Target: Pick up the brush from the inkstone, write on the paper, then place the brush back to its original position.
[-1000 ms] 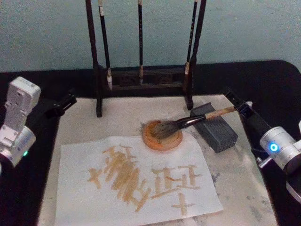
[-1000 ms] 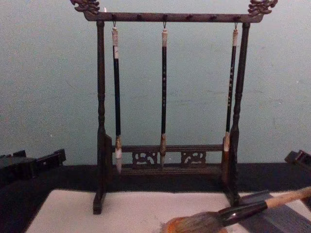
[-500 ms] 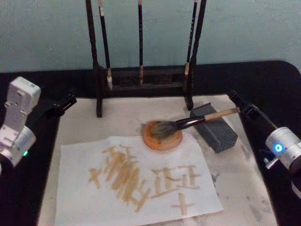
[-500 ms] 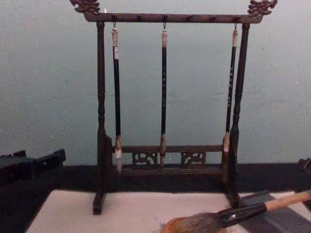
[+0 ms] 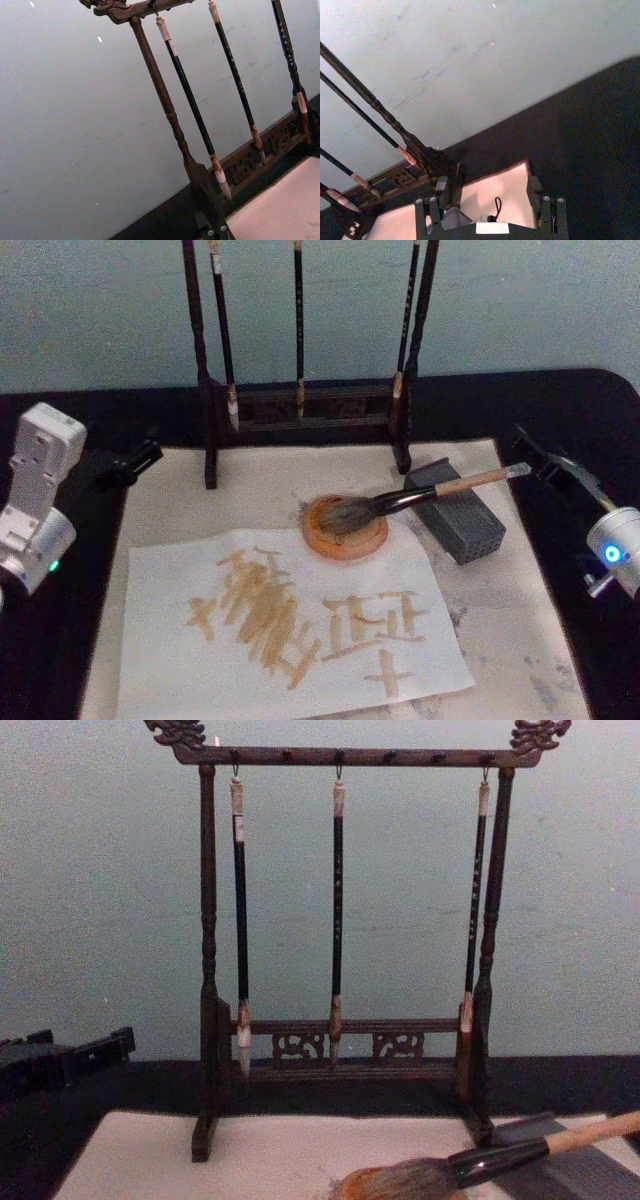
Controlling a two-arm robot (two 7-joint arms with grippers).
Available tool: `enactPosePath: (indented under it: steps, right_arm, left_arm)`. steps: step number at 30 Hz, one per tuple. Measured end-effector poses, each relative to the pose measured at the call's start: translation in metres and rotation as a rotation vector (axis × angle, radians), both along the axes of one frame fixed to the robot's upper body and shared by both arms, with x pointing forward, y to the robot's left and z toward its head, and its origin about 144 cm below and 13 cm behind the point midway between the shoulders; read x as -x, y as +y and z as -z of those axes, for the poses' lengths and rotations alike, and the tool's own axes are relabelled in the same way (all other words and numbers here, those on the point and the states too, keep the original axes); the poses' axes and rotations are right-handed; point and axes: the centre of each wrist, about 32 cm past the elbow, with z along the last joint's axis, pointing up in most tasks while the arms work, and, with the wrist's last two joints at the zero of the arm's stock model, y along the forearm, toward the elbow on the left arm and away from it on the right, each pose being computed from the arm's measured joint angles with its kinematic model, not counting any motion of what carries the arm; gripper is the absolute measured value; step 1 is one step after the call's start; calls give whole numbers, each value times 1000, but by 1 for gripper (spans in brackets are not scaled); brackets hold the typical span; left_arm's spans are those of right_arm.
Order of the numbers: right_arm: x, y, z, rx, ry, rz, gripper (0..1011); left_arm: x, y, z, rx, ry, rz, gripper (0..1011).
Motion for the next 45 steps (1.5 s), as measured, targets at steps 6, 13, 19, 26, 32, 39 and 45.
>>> enactPosePath:
  steps: [6, 13, 19, 26, 32, 39, 45]
  right_arm:
    - [10, 0, -9, 104, -65, -2, 1008]
    - [28, 8, -22, 291, -202, -43, 1008]
    - [40, 15, -26, 409, -291, -97, 1008]
    - [51, 24, -30, 538, -368, -181, 1008]
    - [59, 33, -29, 639, -416, -283, 1008]
    - [64, 42, -27, 716, -453, -408, 1008]
    - [66, 46, -26, 726, -454, -482, 1008]
  left_arm:
    - [0, 0, 0, 0, 0, 0, 1002]
    - [0, 0, 0, 0, 0, 0, 1002]
    - [0, 0, 0, 0, 0, 0, 1002]
    - [0, 0, 0, 0, 0, 0, 1002]
    - [0, 0, 0, 0, 0, 0, 1002]
    - [0, 0, 0, 0, 0, 0, 1002]
    - [0, 0, 0, 0, 0, 0, 1002]
